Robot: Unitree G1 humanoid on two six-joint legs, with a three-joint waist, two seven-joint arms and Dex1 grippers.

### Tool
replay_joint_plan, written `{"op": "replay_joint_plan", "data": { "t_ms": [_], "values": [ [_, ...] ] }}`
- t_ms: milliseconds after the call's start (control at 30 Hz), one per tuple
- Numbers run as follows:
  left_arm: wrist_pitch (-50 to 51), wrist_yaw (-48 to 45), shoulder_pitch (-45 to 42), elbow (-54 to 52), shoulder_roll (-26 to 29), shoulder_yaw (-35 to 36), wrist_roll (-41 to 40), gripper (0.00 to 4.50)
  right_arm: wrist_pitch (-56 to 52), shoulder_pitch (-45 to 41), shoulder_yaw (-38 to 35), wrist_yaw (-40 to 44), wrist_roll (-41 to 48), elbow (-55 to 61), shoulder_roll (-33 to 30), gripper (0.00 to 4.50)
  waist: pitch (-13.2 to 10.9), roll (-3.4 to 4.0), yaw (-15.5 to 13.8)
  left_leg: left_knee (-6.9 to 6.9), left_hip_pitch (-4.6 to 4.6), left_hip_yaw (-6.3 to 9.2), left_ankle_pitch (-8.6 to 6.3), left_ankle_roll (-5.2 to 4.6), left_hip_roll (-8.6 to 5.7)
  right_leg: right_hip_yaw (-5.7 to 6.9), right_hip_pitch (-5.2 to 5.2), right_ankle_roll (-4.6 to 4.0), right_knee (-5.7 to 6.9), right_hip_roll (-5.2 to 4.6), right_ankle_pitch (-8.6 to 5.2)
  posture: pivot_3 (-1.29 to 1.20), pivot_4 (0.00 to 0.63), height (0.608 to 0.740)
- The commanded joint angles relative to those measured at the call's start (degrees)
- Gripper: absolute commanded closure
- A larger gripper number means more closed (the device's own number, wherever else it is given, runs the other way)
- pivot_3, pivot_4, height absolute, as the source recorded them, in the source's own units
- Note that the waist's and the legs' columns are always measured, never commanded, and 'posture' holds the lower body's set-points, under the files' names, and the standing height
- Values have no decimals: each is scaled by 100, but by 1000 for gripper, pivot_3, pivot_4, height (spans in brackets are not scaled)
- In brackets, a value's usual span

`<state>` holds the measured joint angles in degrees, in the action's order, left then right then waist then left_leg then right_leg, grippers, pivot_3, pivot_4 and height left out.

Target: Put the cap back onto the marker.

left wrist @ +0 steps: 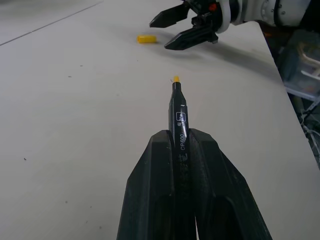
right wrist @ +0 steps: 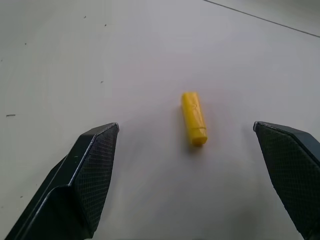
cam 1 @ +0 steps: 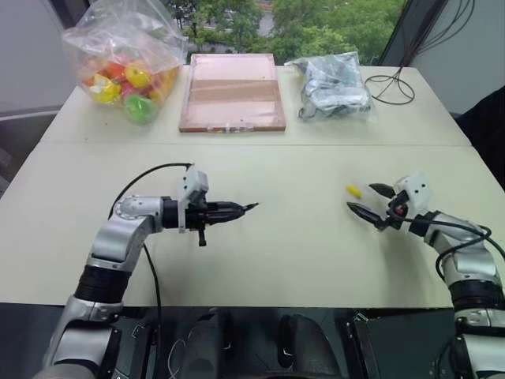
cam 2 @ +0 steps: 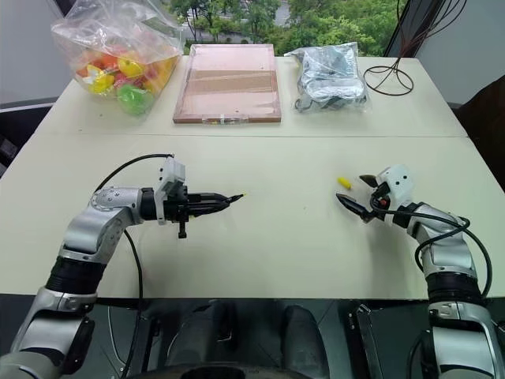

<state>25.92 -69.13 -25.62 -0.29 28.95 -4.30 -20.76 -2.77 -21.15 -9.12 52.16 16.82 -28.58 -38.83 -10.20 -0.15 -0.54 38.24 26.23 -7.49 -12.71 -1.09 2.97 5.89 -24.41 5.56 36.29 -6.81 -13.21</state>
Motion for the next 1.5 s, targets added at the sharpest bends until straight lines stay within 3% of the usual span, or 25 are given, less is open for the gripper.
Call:
{"op": "replay_joint_plan", "data": {
  "t_ms": [33,467,567,767,800,1167,1500],
  "values": [
    [-77,-86,-147,-63,52,-66,-110,4422,173,-231,-41,27,-41,-216,70,0,0,0,-2,0,0,0,0,0,0,0,0,0,0,0,0,0,150,740],
    [-308,98,-176,131,22,-90,-62,4422,305,-609,67,235,-222,-1038,170,0,0,1,4,0,0,-1,5,8,0,0,0,0,0,0,0,0,150,740],
    [-316,136,-132,90,21,-101,-76,4500,397,-647,65,275,-287,-1221,158,946,0,1,3,0,0,-1,5,8,0,0,0,0,0,0,0,0,150,740],
    [-309,182,-97,53,32,-97,-107,4500,498,-592,68,325,-365,-1385,102,4095,0,1,5,0,-4,-1,5,8,0,0,4,0,0,0,0,0,150,740],
    [-307,190,-94,52,27,-99,-112,4500,492,-563,66,304,-377,-1362,96,4456,1,1,4,0,-7,-1,5,8,0,0,6,0,0,0,0,0,150,740],
    [-508,201,-267,316,50,-99,-3,4500,517,-529,71,316,-400,-1201,44,4456,1,1,-7,0,-10,0,5,8,0,0,11,0,0,0,0,0,150,740],
    [-2259,-274,-1306,1671,536,-373,953,4500,-47,-777,577,888,-528,564,-362,4456,-1,5,16,-4,-8,-4,4,8,0,0,4,-1,-1,0,0,0,150,740]
  ]
}}
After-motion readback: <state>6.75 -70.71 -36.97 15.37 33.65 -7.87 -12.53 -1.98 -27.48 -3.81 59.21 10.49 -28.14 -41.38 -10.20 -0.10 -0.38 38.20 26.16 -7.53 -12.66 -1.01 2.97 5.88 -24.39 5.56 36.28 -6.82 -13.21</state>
